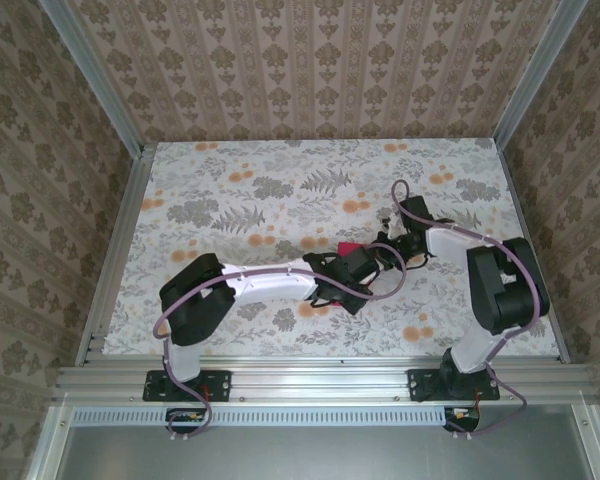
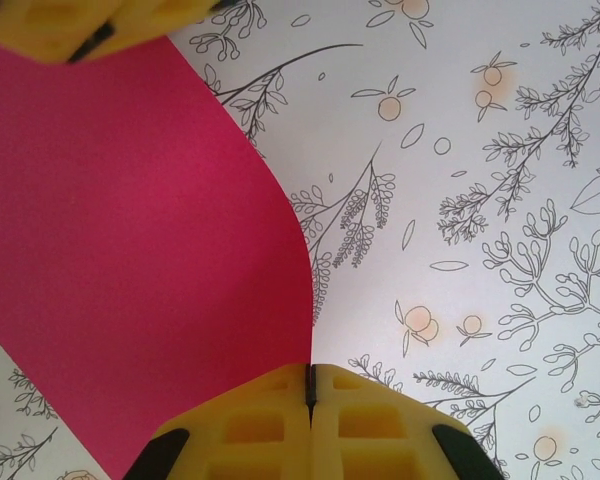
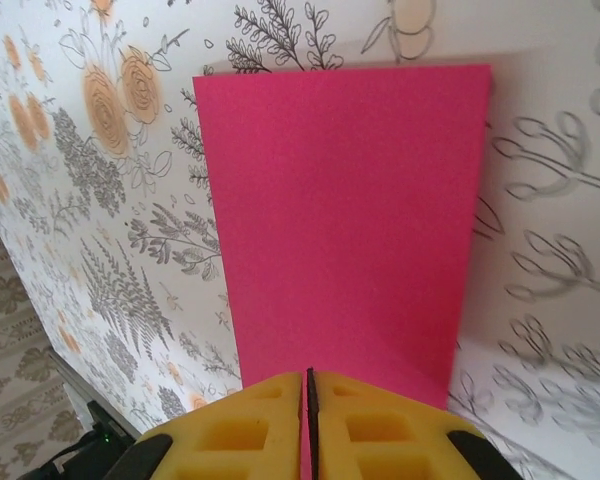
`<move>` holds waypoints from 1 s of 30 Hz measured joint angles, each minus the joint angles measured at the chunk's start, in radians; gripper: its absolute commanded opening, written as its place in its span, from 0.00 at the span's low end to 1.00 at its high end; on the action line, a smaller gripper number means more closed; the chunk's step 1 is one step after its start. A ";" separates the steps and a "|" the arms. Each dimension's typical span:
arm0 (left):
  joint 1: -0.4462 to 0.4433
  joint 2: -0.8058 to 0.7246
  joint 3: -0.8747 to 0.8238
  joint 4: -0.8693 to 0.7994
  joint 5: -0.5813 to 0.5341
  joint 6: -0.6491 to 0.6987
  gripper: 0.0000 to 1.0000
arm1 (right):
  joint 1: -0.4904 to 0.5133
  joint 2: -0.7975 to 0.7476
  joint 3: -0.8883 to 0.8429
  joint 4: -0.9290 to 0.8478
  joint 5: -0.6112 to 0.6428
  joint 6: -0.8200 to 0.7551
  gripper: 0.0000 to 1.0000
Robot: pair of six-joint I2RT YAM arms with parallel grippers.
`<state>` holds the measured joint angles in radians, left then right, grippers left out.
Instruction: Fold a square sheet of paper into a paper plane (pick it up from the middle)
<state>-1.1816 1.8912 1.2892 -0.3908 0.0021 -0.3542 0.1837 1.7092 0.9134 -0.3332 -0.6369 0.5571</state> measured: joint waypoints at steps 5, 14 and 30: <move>0.011 0.000 0.000 0.000 0.018 0.000 0.00 | 0.015 0.087 0.064 -0.027 0.012 -0.070 0.12; 0.064 0.000 0.001 0.000 0.091 0.001 0.00 | 0.031 0.164 0.140 -0.144 0.077 -0.247 0.11; 0.151 0.000 0.008 -0.007 0.159 0.023 0.00 | 0.037 0.170 0.166 -0.216 0.100 -0.346 0.11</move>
<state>-1.0302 1.8915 1.2972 -0.3977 0.1608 -0.3317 0.2211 1.8790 1.0798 -0.5495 -0.5369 0.2108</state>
